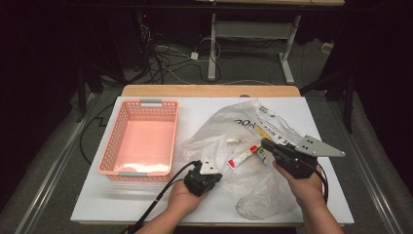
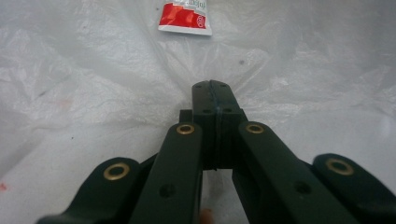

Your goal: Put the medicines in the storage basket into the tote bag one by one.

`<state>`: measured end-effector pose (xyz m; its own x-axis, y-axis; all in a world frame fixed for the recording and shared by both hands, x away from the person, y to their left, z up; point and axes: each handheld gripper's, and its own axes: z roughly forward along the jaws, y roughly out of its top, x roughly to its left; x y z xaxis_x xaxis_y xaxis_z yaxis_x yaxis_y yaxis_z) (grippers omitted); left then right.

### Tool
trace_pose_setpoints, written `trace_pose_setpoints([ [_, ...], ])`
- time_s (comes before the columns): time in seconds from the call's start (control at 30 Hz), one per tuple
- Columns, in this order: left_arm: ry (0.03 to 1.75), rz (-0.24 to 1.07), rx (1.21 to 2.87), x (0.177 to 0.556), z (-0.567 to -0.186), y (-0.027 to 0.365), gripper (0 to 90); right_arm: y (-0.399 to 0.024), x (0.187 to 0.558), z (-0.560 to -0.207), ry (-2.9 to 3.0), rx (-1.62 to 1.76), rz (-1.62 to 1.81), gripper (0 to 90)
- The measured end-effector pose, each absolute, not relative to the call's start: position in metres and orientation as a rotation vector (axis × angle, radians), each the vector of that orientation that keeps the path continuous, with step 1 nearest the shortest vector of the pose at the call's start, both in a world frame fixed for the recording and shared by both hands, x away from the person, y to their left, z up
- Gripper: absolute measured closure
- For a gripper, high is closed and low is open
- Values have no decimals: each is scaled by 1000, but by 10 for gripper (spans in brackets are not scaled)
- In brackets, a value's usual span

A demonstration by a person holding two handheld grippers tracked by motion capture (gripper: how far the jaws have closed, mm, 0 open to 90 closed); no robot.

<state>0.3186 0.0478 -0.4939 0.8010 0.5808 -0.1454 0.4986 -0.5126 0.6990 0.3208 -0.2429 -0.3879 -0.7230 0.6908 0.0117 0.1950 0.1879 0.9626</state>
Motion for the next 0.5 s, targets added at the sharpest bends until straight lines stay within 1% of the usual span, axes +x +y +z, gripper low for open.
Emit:
trace_pose_setpoints([
  [0.13, 823, 147, 2117, 317, -493, 58, 887, -243, 320, -388, 2041, 828, 1556, 900],
  [0.3, 836, 145, 2034, 315, -492, 65, 886, -246, 323, -390, 2031, 850, 1559, 900],
  [0.5, 813, 179, 1980, 310, -491, 70, 886, -250, 324, -392, 2015, 864, 1559, 900],
])
